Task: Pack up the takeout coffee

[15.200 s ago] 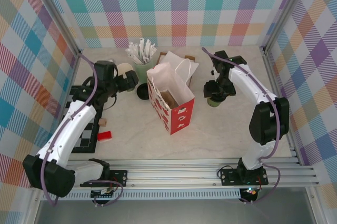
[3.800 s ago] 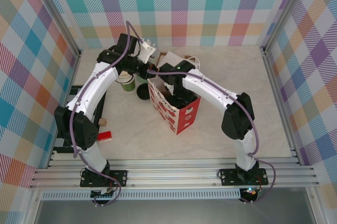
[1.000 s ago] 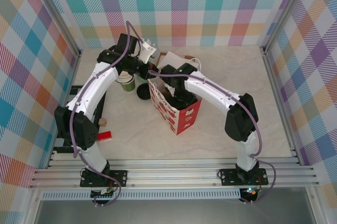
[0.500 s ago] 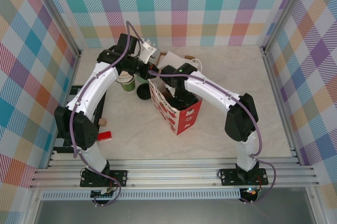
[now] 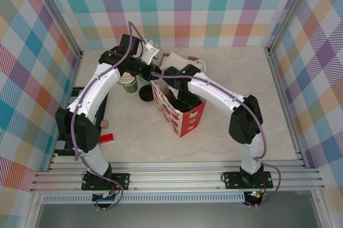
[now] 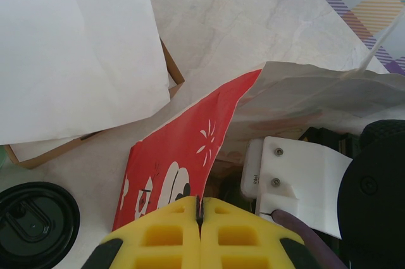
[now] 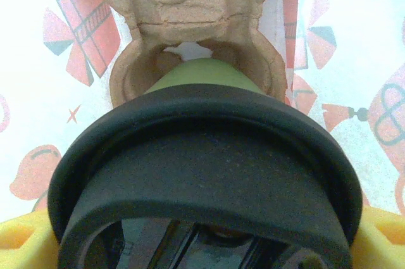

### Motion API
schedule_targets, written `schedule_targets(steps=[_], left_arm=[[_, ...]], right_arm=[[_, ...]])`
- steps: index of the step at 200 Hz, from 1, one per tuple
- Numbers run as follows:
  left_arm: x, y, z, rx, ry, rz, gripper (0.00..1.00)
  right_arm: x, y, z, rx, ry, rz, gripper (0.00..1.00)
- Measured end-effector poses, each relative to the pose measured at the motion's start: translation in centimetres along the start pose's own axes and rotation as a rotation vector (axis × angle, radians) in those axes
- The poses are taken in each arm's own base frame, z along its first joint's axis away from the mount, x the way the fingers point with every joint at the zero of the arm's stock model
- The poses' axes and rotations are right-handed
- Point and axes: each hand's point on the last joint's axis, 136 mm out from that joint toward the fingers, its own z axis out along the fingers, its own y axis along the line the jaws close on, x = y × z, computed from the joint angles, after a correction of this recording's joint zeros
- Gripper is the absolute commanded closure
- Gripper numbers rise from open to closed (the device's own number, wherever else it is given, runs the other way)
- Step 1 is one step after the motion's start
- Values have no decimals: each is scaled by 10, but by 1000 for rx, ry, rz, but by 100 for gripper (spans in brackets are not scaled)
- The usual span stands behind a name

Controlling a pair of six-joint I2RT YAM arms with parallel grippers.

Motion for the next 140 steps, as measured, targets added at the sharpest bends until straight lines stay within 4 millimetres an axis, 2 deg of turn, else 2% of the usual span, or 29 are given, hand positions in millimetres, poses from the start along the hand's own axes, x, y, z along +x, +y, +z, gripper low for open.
schedule_targets(steps=[46, 140], left_arm=[[0, 0, 0, 0, 0, 0, 100], [0, 0, 0, 1, 2, -1, 100]], right_arm=[[0, 0, 0, 0, 0, 0, 59], [3, -3, 15, 4, 18, 6, 59]])
